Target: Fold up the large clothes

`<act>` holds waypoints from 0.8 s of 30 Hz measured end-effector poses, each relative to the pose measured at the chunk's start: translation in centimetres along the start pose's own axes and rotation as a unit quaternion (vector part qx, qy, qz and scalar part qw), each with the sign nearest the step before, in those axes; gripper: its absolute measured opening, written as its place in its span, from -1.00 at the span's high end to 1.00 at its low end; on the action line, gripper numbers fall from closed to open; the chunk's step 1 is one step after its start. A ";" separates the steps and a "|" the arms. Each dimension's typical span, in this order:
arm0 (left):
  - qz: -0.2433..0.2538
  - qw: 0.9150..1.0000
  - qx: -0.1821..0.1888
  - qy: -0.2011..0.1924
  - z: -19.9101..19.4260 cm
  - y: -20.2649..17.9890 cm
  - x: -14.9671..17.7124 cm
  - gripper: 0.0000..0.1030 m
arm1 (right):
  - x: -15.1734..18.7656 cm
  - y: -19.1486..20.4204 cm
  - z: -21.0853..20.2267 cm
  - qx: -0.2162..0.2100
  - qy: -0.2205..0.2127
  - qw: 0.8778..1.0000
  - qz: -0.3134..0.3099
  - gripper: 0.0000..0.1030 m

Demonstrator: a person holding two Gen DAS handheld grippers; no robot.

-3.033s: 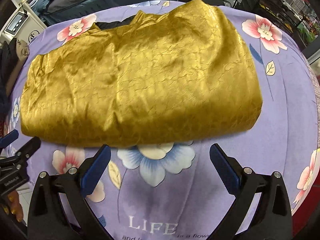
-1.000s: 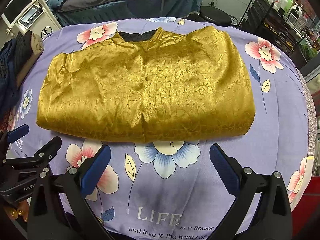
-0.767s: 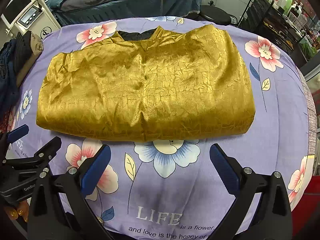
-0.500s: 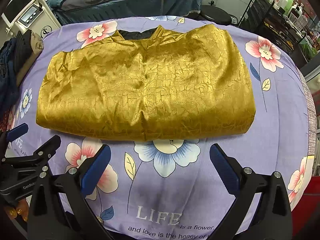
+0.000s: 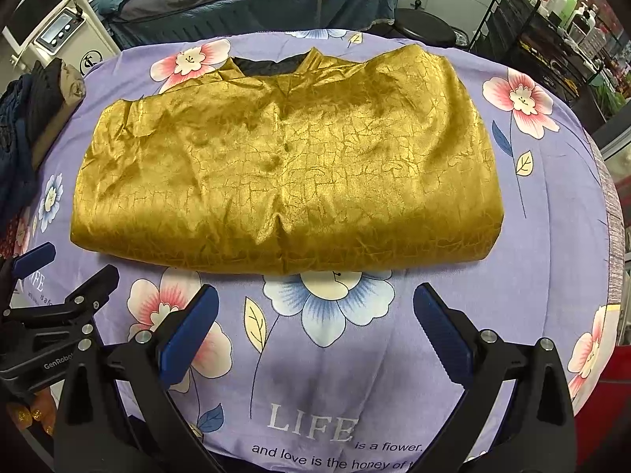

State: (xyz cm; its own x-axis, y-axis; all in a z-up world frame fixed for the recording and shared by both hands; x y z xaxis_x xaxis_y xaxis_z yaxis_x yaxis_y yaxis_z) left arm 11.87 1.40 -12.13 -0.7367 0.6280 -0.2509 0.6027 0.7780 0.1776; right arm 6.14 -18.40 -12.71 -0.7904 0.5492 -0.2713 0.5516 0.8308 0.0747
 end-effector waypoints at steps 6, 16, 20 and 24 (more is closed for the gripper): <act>-0.002 1.000 -0.002 0.004 0.2 0.1 0.0 -0.87 | -0.1 0.1 0.0 0.002 -0.003 1.000 -0.004 -0.89; 0.000 1.000 0.001 0.005 0.3 -0.2 0.2 -0.87 | 0.1 0.0 0.2 0.006 -0.001 1.000 -0.007 -0.89; 0.005 1.000 0.005 0.003 0.3 -0.4 0.0 -0.87 | 0.1 0.1 0.2 0.007 -0.001 1.000 -0.009 -0.89; 0.010 1.000 0.003 0.003 0.2 -0.5 -0.1 -0.87 | 0.1 0.2 0.2 0.010 -0.005 1.000 -0.011 -0.89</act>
State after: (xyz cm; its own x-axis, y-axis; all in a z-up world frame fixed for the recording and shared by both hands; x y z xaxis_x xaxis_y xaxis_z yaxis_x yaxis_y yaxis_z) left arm 11.65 0.93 -12.41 -0.7260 0.6440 -0.2413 0.6195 0.7647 0.1773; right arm 6.24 -18.22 -12.85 -0.8002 0.5294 -0.2817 0.5388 0.8409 0.0498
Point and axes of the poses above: each gripper's, at about its wrist camera, not at the fingertips, and z roughly the way its jaws point, y to its left, x to its underside, the point moved 7 cm from there along z, roughly the way its jaws point, and after that the axes turned 12 degrees about z, right-handed, at the moved point
